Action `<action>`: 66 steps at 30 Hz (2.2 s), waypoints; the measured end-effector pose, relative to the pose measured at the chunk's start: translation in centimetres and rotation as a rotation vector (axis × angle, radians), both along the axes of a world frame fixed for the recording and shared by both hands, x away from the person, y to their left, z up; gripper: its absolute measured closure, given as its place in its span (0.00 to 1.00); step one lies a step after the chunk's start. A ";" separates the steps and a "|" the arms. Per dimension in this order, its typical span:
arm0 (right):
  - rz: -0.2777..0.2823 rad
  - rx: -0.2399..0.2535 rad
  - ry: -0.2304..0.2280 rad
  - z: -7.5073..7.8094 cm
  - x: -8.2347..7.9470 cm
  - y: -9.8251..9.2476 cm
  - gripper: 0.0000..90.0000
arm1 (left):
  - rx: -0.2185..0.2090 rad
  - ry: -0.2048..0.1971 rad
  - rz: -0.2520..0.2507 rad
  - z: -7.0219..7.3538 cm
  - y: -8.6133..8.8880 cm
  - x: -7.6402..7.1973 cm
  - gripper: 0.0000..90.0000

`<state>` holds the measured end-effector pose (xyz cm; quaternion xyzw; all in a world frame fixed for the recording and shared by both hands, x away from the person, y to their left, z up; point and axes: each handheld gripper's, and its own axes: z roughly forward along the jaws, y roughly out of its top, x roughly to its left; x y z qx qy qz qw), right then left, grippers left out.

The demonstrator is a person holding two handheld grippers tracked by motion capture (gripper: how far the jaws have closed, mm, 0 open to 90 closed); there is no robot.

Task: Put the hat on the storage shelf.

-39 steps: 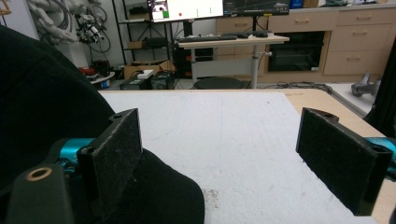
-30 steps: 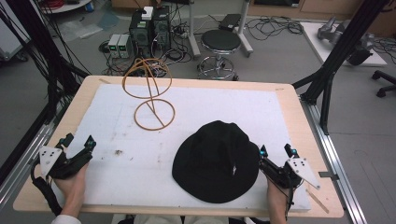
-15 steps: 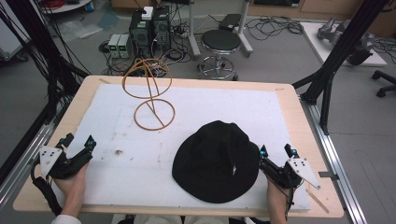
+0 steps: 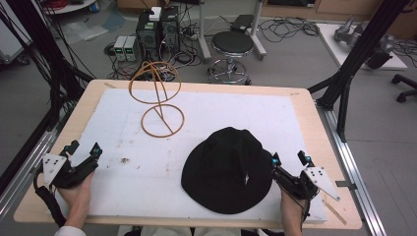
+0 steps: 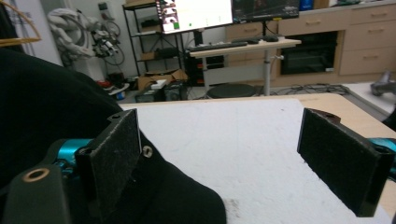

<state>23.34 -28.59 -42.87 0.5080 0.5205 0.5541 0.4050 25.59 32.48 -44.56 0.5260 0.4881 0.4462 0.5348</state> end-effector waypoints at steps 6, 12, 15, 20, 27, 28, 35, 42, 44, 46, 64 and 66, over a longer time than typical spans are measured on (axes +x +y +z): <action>0.060 0.041 -0.027 0.8 -0.4 0.5 0.14 | 0.001 0.003 0.000 0.0 0.0 0.0 0.31; 0.111 0.058 -0.050 1.5 -0.7 1.0 0.14 | -0.017 0.003 -0.006 -0.1 0.0 0.0 0.32; 0.146 0.059 -0.052 1.9 -0.9 1.4 0.14 | -0.018 0.004 -0.006 -0.1 0.0 0.0 0.32; 0.210 0.044 -0.051 2.4 -1.1 2.4 0.14 | -0.018 0.008 -0.009 -0.1 0.0 0.1 0.32; 0.275 0.023 -0.067 3.0 -1.5 3.9 0.14 | -0.022 0.005 -0.019 -0.1 -0.1 0.2 0.32; 0.284 0.031 -0.067 3.0 -1.5 4.1 0.14 | -0.022 0.005 -0.019 -0.1 -0.1 0.2 0.32; 0.336 0.059 -0.057 3.1 -1.5 4.8 0.14 | -0.027 0.001 -0.037 -0.1 -0.2 0.3 0.32; 0.388 0.011 -0.033 2.9 -1.4 5.7 0.14 | -0.024 0.006 -0.039 -0.1 -0.3 0.4 0.32; 0.407 -0.005 -0.023 2.8 -1.4 6.0 0.14 | -0.024 0.005 -0.042 -0.2 -0.3 0.4 0.32; 0.423 -0.024 -0.014 2.6 -1.3 6.3 0.14 | -0.021 0.007 -0.047 -0.1 -0.4 0.4 0.32; 0.543 -0.121 0.096 1.8 -0.9 7.9 0.25 | -0.020 0.012 -0.028 -0.2 -0.3 0.4 0.30; 0.538 -0.138 0.100 1.8 -0.9 7.9 0.33 | -0.018 0.008 -0.020 -0.1 -0.3 0.4 0.30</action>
